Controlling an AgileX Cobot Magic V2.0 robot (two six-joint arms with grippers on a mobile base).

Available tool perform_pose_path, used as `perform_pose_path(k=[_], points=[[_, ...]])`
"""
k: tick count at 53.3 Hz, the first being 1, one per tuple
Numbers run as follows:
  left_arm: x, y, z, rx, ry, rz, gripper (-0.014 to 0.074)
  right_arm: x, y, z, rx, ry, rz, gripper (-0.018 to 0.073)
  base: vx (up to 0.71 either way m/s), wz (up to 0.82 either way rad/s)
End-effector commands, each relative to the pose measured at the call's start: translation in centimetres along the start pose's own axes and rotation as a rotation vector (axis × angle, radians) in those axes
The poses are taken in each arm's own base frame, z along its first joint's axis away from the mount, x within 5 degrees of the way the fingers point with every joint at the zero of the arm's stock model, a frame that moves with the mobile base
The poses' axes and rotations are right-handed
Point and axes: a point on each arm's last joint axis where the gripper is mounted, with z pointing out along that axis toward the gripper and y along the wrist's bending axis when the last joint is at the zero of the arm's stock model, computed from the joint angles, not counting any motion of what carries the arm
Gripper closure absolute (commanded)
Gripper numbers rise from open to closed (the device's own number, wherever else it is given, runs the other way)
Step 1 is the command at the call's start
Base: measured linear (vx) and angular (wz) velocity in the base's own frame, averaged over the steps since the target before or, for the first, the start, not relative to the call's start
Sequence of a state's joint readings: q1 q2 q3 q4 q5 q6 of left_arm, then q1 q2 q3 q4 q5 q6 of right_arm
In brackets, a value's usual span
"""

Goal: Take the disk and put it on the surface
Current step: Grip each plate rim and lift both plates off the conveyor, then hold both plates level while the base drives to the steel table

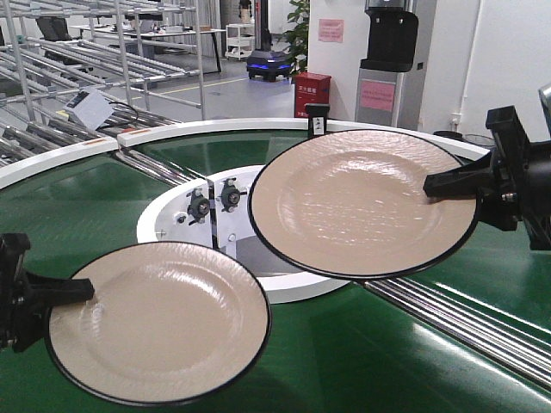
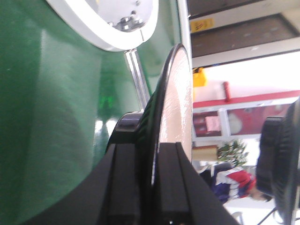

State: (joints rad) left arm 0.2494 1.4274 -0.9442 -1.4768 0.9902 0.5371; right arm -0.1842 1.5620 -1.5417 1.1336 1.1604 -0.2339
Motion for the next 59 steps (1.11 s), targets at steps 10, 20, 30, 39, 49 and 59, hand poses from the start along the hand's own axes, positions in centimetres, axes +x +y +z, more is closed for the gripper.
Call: perform_pose_path(k=[10, 20, 30, 39, 49, 59], points=[[-0.37, -3.04, -0.87, 0.155, -0.056, -0.04, 0.0598, -0.69, 3.51, -1.85, -0.123, -0.134, -0.013, 0.0564, 0.0, 0.0], [-0.45, -2.98, -0.87, 0.149, -0.065, -0.041, 0.0598, -0.69, 3.51, -1.85, -0.123, -0.134, -0.013, 0.0564, 0.0, 0.0], [-0.45, -2.98, -0.87, 0.149, -0.065, -0.041, 0.0598, -0.69, 3.51, -1.85, -0.123, -0.134, -0.013, 0.0564, 0.0, 0.0], [-0.45, -2.98, -0.87, 0.149, -0.065, -0.041, 0.0598, -0.69, 3.51, -1.85, -0.123, -0.134, -0.013, 0.0564, 0.0, 0.0], [-0.45, -2.98, -0.87, 0.149, -0.065, -0.041, 0.0598, -0.69, 3.51, -1.85, -0.123, -0.134, -0.013, 0.0564, 0.0, 0.0], [-0.45, -2.98, -0.87, 0.149, -0.065, -0.041, 0.0598, -0.7, 3.48, -1.83, -0.122, -0.134, -0.012, 0.0564, 0.0, 0.0]])
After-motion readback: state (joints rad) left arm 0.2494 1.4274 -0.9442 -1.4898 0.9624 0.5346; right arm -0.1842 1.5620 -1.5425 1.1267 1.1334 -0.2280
